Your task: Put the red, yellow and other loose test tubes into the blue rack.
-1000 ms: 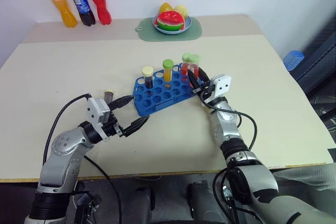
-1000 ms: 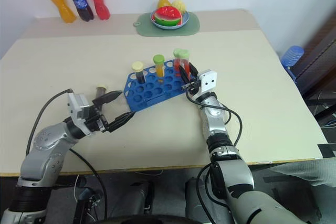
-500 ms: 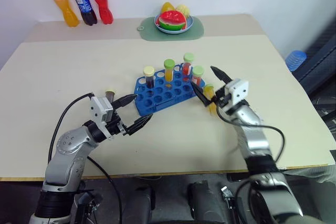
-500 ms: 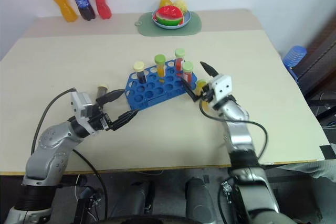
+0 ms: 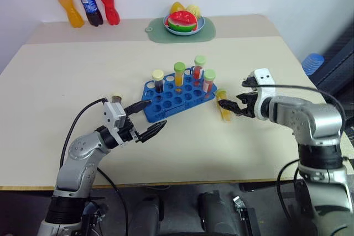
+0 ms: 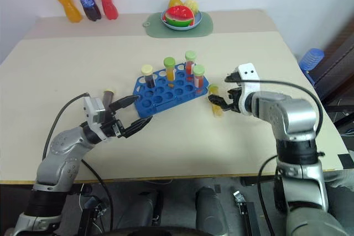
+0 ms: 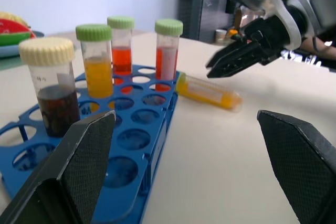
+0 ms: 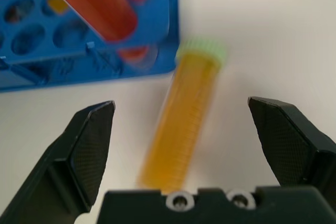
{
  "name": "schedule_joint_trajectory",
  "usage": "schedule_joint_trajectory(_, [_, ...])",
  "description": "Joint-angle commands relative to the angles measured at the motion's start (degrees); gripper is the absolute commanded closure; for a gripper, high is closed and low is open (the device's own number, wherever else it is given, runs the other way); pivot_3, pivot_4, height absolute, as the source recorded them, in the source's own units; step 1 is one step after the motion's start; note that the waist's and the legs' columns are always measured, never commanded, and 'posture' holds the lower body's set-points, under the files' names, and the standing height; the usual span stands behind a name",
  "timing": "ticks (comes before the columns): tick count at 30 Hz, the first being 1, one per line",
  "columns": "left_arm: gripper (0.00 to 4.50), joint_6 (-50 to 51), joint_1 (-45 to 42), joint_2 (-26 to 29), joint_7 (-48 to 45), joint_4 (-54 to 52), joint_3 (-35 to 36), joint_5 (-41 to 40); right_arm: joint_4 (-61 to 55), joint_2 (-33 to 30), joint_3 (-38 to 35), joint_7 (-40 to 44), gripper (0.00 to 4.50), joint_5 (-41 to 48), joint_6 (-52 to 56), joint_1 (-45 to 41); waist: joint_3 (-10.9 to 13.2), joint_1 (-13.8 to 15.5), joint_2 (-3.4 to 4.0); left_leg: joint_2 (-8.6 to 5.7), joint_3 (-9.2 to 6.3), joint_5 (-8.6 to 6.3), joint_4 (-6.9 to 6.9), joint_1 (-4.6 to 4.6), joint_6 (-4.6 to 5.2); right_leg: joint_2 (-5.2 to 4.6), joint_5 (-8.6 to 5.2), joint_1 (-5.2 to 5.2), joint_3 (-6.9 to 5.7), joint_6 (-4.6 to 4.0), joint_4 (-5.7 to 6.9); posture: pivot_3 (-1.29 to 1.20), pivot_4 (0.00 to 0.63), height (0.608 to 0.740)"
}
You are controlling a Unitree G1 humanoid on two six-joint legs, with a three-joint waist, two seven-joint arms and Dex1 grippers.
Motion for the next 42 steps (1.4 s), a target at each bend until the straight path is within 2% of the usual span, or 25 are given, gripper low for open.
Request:
schedule_joint_trajectory(1, [0.00,-1.13,0.80,-0.03,-0.14,-1.08,0.14,0.22,5.97,1.02,-0.08,-0.91,0.03,0.02,6.34,-6.87,0.00,0.08,0.00,0.00,0.01,0.00,0.00,0.00,0.01,0.00,0.00,0.00,0.00,0.00,-0.01,0.00,0.150,0.740])
schedule_joint_trajectory(6, [0.00,-0.98,2.24,-0.13,0.97,-2.47,0.29,0.32,14.95,1.57,5.98,0.23,0.03,-2.26,4.41,-12.69,0.00,0.26,0.00,-0.01,0.09,-0.01,0.01,-0.01,0.01,0.00,0.01,-0.01,-0.01,0.01,-0.01,0.00,0.150,0.740])
schedule_joint_trajectory(8, [0.00,-0.88,3.21,-0.06,1.51,-3.41,0.45,0.34,18.86,1.05,11.12,1.06,0.03,-5.11,0.43,-13.23,0.00,0.50,0.00,-0.02,0.11,-0.01,0.01,-0.01,0.02,0.00,0.01,-0.01,-0.02,0.01,-0.02,0.00,0.150,0.740])
schedule_joint_trajectory(11, [0.00,-0.74,4.47,0.03,2.15,-4.57,0.68,0.20,22.21,-0.55,18.45,4.12,0.89,-9.31,-6.78,-12.46,-0.05,0.59,-0.07,-0.02,0.19,-0.01,0.02,0.00,0.02,0.00,0.01,0.02,-0.01,0.02,-0.03,0.00,0.150,0.740])
schedule_joint_trajectory(12, [0.00,-0.72,4.77,0.04,2.41,-4.86,0.76,0.16,21.97,-1.52,20.82,5.45,1.29,-10.85,-9.74,-11.74,-0.06,0.60,-0.09,-0.02,0.20,-0.01,0.06,-0.01,0.02,0.00,0.01,0.04,-0.03,0.02,-0.03,0.00,0.150,0.740])
schedule_joint_trajectory(14, [0.00,-0.70,5.26,0.15,2.66,-5.28,0.96,0.04,20.41,-3.55,24.38,8.14,2.47,-13.34,-15.25,-9.96,-0.07,0.60,-0.10,-0.02,0.21,-0.01,0.10,0.07,0.02,0.01,0.01,0.14,-0.05,0.02,-0.03,0.00,0.150,0.740])
schedule_joint_trajectory(16, [0.00,-0.80,5.74,0.34,2.78,-5.51,1.23,-0.02,16.91,-7.00,27.30,11.01,3.34,-16.43,-21.86,-7.01,-0.08,0.62,-0.12,-0.01,0.20,-0.01,0.11,0.10,0.02,0.01,0.01,0.18,-0.06,0.02,-0.03,0.00,0.150,0.740])
schedule_joint_trajectory(17, [0.00,-0.83,5.91,0.37,2.87,-5.64,1.30,-0.06,15.60,-8.64,28.27,11.82,3.64,-18.14,-25.37,-5.47,-0.08,0.70,-0.13,-0.01,0.21,-0.02,0.10,0.10,0.03,0.00,0.01,0.18,-0.06,0.02,-0.03,0.00,0.150,0.740])
schedule_joint_trajectory(19, [0.00,-0.91,6.01,0.35,3.10,-5.66,1.44,-0.09,14.39,-10.14,26.32,12.39,3.65,-18.09,-25.03,-2.89,-0.08,0.88,-0.13,-0.01,0.17,-0.02,0.09,0.09,0.04,0.01,0.00,0.17,-0.10,0.03,-0.05,0.00,0.150,0.740])
schedule_joint_trajectory(21, [0.00,-0.96,5.93,0.21,3.15,-5.51,1.41,-0.07,14.11,-10.06,20.97,10.80,3.65,-16.54,-23.05,0.04,-0.12,1.32,-0.19,-0.02,0.15,-0.02,0.10,0.08,0.04,0.00,0.00,0.21,-0.10,0.03,-0.07,0.00,0.150,0.740])
schedule_joint_trajectory(23, [0.00,-1.04,5.62,0.06,2.99,-5.12,1.28,-0.01,14.18,-7.25,12.10,6.99,3.65,-13.77,-17.92,2.34,-0.13,1.79,-0.20,-0.05,0.04,-0.03,0.12,0.09,0.04,-0.04,0.00,0.35,-0.20,0.03,-0.16,0.00,0.150,0.740])
schedule_joint_trajectory(25, [0.00,-1.06,5.33,-0.01,2.77,-4.77,1.21,-0.05,13.58,-5.07,6.43,3.65,3.65,-13.04,-15.32,3.99,-0.16,2.56,-0.25,-0.07,0.00,-0.03,0.13,0.10,0.05,-0.06,0.00,0.41,-0.22,0.02,-0.20,0.00,0.150,0.740])
schedule_joint_trajectory(27, [0.00,-0.98,4.23,0.11,1.98,-3.70,0.97,-0.16,10.42,-0.84,-3.23,-1.49,3.65,-11.68,-12.22,7.80,-0.19,2.77,-0.31,-0.10,-0.03,-0.03,0.12,0.09,0.05,-0.09,-0.01,0.45,-0.25,0.01,-0.23,0.00,0.150,0.740])
schedule_joint_trajectory(29, [0.00,-0.89,2.79,0.32,1.06,-2.48,0.78,-0.23,4.93,2.79,-9.92,-4.92,3.65,-10.82,-13.24,13.02,-0.22,3.29,-0.36,-0.11,-0.12,-0.04,0.10,0.09,0.05,-0.09,-0.01,0.51,-0.32,0.01,-0.29,0.00,0.150,0.740])
schedule_joint_trajectory(31, [0.00,-0.95,1.76,0.59,0.07,-1.43,0.82,-0.20,-0.95,4.74,-13.08,-5.00,3.65,-9.01,-12.98,17.60,-0.26,3.79,-0.34,-0.11,-0.14,-0.06,0.08,0.09,0.08,-0.09,-0.01,0.51,-0.36,0.01,-0.32,0.00,0.150,0.740])
schedule_joint_trajectory(34, [0.00,-0.84,0.18,0.92,-1.26,0.14,1.07,-0.27,-12.04,4.86,-13.28,2.68,3.65,-2.73,-16.52,27.07,-0.29,4.12,-0.34,-0.11,-0.10,-0.10,0.02,0.09,0.15,-0.08,-0.01,0.51,-0.36,0.02,-0.38,0.00,0.150,0.740])
schedule_joint_trajectory(38, [0.00,-0.53,-1.76,1.10,-2.54,1.68,0.86,-0.36,-21.26,2.01,-7.23,12.97,3.65,-1.65,-30.37,38.28,-0.31,3.44,-0.32,-0.07,-0.08,-0.17,0.00,0.12,0.28,-0.05,-0.04,0.56,-0.39,0.06,-0.47,0.00,0.150,0.740])
schedule_joint_trajectory(42, [0.00,-0.27,-3.11,1.34,-3.59,2.62,0.85,-0.39,-21.36,2.80,-2.72,18.02,3.65,-2.49,-43.72,38.89,-0.31,1.70,-0.32,-0.04,-0.04,-0.17,0.07,0.27,0.28,-0.04,-0.04,0.70,-0.38,0.07,-0.42,0.00,0.150,0.740])
